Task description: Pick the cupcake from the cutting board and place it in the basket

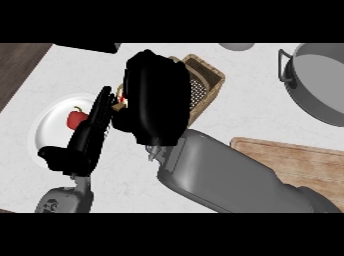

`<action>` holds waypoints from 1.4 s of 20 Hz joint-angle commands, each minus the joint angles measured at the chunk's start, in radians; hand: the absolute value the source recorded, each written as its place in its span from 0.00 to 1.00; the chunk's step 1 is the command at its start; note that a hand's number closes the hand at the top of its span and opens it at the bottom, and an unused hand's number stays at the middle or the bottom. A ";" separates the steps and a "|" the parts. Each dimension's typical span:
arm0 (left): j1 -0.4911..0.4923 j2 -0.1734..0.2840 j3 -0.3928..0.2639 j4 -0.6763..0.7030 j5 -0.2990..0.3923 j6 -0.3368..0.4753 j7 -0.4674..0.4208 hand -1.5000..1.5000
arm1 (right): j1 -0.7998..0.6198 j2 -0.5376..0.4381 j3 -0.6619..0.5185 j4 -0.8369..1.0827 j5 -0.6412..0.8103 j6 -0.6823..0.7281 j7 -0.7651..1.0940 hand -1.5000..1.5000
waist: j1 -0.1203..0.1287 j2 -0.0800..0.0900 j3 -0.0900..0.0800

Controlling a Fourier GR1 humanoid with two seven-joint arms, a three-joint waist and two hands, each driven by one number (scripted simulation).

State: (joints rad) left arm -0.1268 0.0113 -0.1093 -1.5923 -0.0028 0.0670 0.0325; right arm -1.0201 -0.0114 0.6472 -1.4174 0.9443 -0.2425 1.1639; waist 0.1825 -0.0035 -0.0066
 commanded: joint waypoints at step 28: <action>0.044 0.029 0.078 -0.053 0.012 0.045 0.030 0.50 | -0.222 0.011 0.017 0.333 -0.094 -0.019 0.323 1.00 | -0.133 -0.003 0.005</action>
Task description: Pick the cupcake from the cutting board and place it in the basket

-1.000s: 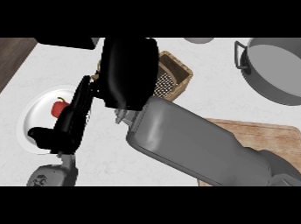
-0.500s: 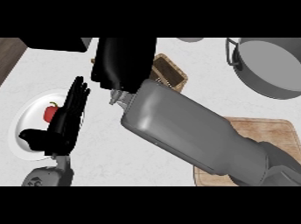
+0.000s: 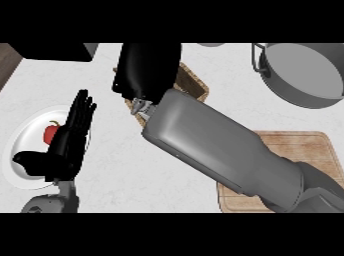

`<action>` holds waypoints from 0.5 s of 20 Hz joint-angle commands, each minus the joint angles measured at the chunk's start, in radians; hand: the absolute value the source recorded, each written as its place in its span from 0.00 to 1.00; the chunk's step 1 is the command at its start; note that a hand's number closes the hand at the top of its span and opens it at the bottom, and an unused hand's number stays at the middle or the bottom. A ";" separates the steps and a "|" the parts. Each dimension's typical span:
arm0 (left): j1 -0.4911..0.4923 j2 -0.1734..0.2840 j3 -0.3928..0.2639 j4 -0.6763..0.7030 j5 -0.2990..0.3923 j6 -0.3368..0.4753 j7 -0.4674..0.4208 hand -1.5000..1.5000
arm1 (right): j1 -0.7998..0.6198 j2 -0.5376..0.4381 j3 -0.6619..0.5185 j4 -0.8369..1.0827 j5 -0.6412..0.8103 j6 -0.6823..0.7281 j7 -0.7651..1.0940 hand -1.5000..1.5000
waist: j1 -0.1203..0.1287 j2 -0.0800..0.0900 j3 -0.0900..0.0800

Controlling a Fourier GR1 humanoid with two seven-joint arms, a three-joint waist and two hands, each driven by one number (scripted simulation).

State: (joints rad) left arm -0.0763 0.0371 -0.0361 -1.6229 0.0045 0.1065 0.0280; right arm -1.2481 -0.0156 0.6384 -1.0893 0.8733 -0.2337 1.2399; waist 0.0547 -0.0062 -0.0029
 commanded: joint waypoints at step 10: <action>-0.006 -0.009 -0.006 -0.038 -0.014 0.024 0.024 0.50 | 0.059 0.015 0.064 0.033 -0.042 -0.104 0.246 1.00 | -0.012 0.004 0.002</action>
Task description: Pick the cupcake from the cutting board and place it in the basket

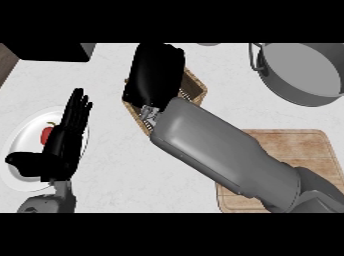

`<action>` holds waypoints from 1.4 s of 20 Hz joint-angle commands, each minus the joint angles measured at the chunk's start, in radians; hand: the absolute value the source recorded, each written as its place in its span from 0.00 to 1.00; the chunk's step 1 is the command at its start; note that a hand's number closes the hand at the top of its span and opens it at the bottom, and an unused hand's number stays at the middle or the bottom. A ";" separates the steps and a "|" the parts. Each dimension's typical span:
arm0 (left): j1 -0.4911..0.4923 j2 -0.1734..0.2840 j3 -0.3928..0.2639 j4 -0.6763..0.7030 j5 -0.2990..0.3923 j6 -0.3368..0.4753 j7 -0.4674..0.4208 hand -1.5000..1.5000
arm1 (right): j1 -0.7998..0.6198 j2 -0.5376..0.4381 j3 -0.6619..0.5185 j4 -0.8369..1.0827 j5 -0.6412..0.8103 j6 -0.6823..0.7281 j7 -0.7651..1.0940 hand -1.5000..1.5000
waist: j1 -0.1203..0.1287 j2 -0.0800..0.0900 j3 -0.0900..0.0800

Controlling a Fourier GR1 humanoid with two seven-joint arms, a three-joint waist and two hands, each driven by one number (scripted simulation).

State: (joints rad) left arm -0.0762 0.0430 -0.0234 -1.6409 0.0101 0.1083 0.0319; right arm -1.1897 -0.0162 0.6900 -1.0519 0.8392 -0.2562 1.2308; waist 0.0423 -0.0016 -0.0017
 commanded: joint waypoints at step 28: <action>0.052 0.010 0.009 -0.014 0.002 -0.017 -0.034 0.50 | 0.175 0.016 -0.057 -0.050 0.200 -0.342 0.137 0.00 | -0.023 -0.001 0.001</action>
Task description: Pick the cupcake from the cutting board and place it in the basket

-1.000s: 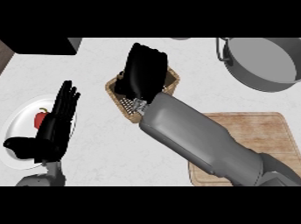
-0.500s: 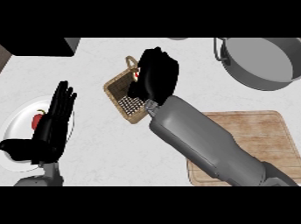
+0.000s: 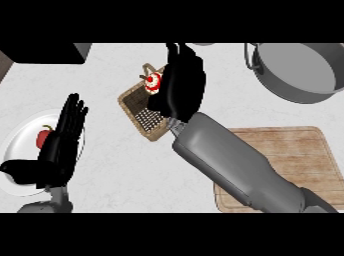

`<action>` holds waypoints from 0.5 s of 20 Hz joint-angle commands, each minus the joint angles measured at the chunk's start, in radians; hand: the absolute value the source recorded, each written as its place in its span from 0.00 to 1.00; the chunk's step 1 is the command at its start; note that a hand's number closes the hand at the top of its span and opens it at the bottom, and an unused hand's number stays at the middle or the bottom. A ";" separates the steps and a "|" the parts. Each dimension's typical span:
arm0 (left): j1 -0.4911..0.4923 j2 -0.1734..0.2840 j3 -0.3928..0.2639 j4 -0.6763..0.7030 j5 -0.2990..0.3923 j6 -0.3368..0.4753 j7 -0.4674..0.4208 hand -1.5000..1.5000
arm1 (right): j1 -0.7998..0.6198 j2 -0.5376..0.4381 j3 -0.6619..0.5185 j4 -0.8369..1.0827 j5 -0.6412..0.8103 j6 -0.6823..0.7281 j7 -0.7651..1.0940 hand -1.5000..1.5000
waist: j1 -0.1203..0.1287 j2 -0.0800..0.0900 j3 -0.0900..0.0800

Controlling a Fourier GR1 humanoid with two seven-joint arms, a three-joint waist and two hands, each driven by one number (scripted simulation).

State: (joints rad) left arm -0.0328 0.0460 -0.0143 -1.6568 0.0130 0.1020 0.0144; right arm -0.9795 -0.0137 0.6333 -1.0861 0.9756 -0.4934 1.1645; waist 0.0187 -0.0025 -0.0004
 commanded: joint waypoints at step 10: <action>0.038 0.011 0.036 0.000 0.027 -0.010 -0.015 0.50 | -0.035 0.013 -0.116 -0.196 0.319 0.083 0.306 0.00 | -0.036 -0.013 -0.001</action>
State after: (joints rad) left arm -0.0206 0.0590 0.0086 -1.6675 0.0236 0.0999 0.0234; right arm -0.9801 -0.0132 0.5690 -1.2023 1.2203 -0.4907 1.2305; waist -0.0041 -0.0104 -0.0006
